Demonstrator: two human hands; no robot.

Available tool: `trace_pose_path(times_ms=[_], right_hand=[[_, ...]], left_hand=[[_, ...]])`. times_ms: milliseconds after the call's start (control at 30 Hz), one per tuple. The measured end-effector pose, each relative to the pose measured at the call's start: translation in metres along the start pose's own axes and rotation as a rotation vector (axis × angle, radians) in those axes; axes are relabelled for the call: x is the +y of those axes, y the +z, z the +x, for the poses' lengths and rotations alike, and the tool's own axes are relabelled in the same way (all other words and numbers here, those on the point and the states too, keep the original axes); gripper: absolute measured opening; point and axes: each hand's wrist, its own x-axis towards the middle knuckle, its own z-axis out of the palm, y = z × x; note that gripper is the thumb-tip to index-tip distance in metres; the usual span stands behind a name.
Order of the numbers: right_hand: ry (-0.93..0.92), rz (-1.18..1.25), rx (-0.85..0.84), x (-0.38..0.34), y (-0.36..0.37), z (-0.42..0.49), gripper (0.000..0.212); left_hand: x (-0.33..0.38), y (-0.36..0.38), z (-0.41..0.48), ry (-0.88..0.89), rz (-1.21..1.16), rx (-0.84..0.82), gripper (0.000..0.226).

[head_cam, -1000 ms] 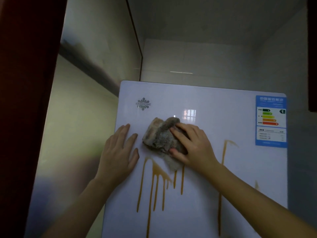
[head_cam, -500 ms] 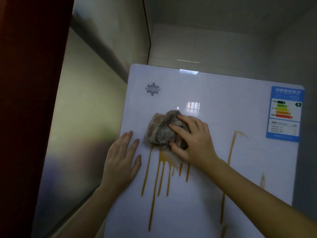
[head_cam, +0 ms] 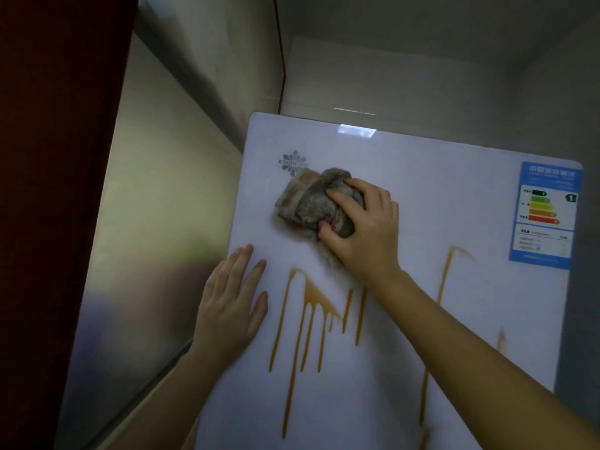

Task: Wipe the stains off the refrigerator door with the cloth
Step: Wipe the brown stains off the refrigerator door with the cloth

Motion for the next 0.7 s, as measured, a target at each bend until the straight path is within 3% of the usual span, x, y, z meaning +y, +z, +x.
trace_pose_path(times_ms=[67,233,433,500,633,700], right_hand=[[-0.01,0.012,-0.025,-0.009,0.006,0.0,0.052],[-0.328,-0.042,-0.142,0.0,0.006,0.006,0.053],[0.025,-0.022,0.01,0.002,0.009,0.065,0.055],[0.059,0.011,0.024,-0.012,0.019,0.073,0.056],[-0.296,0.01,-0.172,-0.033,0.036,0.065,0.058],[-0.373,-0.013,-0.178,-0.028,0.035,0.071,0.057]], left_hand=[[0.0,0.001,-0.001,-0.006,-0.003,-0.001,0.053],[0.001,0.002,-0.002,-0.006,-0.006,0.003,0.053],[0.002,0.004,-0.004,-0.029,-0.039,0.005,0.054],[0.002,0.005,-0.004,-0.029,-0.041,0.014,0.053],[0.004,0.005,-0.004,-0.031,-0.04,0.022,0.053],[0.004,0.005,-0.004,-0.035,-0.044,0.022,0.054]])
